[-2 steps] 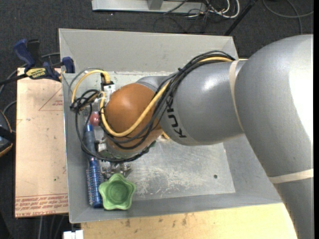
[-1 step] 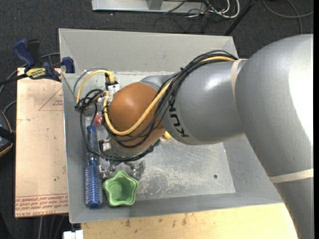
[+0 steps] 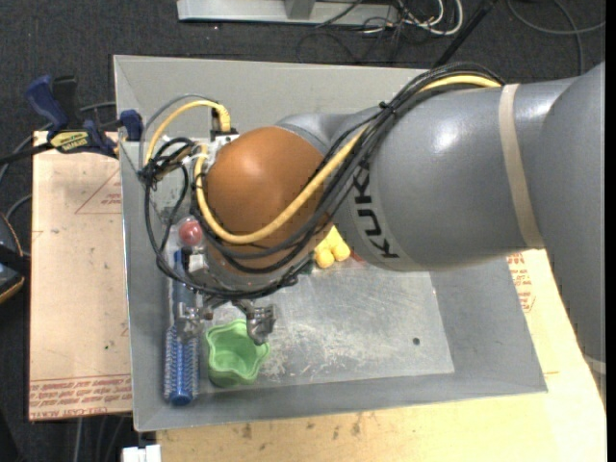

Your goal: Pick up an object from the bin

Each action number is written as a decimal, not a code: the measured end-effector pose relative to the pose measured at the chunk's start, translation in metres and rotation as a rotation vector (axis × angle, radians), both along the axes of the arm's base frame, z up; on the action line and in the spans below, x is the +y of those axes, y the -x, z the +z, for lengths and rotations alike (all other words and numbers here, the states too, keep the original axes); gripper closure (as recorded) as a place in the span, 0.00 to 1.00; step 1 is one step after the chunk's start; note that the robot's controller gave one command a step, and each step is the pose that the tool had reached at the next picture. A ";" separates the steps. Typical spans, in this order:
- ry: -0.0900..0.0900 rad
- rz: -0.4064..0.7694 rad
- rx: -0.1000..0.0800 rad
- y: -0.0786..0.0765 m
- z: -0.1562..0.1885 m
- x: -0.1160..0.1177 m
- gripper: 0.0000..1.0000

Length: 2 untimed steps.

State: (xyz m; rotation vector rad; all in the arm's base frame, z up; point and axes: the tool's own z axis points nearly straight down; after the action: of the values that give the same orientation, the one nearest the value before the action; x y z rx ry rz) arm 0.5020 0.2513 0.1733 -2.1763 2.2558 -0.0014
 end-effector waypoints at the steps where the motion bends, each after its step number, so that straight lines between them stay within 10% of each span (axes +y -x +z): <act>1: 0.005 0.388 0.011 0.005 -0.084 -0.008 0.00; 2: 0.002 0.387 0.006 0.004 -0.081 -0.007 1.00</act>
Offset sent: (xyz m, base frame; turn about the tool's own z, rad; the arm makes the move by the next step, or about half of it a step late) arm -0.0035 -0.0085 -0.0811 -0.3919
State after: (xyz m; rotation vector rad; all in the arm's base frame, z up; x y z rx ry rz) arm 0.4982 0.2439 0.0919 -2.5735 1.7983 0.0049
